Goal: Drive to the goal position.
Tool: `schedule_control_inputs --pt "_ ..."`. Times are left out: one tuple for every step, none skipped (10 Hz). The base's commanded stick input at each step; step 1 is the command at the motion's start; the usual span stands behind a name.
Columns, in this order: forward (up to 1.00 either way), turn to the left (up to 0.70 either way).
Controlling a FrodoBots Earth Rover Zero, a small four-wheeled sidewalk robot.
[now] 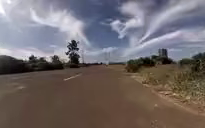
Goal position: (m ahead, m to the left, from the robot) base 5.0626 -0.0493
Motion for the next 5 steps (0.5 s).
schedule_control_inputs --pt "1.0 0.0" --pt "1.0 0.0" --pt "1.0 0.0" --pt "1.0 0.0" --pt "1.0 0.0"
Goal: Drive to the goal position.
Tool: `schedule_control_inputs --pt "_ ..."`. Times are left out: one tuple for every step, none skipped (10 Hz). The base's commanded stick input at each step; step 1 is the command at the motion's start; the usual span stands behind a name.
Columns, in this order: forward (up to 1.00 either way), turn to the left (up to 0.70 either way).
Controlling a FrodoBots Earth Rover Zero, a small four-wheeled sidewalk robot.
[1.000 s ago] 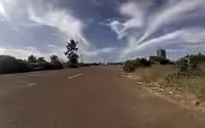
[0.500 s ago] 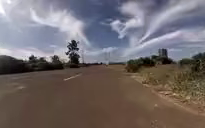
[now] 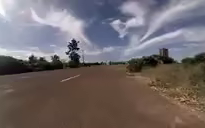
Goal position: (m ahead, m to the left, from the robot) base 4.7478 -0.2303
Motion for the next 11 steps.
schedule_control_inputs --pt "1.0 0.0" --pt "1.0 0.0" --pt "1.0 0.0" --pt "1.0 0.0" --pt "1.0 0.0" --pt "1.0 0.0" --pt "1.0 0.0" --pt "1.0 0.0" --pt "1.0 0.0" --pt "1.0 0.0" --pt "1.0 0.0"
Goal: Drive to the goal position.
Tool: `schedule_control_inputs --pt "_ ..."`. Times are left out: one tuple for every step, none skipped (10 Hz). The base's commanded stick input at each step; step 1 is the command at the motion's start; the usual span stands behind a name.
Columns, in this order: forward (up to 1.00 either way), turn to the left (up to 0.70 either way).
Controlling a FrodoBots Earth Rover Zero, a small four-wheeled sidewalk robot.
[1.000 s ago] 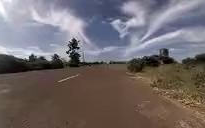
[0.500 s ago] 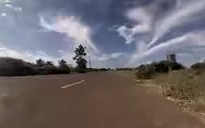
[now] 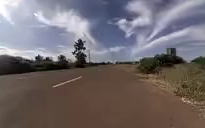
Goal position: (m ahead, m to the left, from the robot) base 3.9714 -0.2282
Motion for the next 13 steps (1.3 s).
schedule_control_inputs --pt "1.0 0.0" --pt "1.0 0.0" --pt "1.0 0.0" --pt "1.0 0.0" --pt "1.0 0.0" --pt "1.0 0.0" --pt "1.0 0.0" --pt "1.0 0.0" --pt "1.0 0.0" --pt "1.0 0.0" --pt "1.0 0.0" --pt "1.0 0.0" --pt "1.0 0.0"
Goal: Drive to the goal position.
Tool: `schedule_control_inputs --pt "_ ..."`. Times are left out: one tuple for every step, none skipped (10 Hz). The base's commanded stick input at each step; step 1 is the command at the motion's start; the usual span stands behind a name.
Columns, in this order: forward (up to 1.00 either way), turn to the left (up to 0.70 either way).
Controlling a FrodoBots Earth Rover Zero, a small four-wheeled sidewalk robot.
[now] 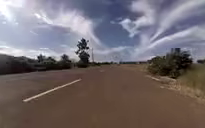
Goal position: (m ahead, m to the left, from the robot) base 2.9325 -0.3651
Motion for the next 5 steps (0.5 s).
schedule_control_inputs --pt "1.0 0.0" --pt "1.0 0.0" --pt "1.0 0.0" --pt "1.0 -0.03" --pt "1.0 -0.07"
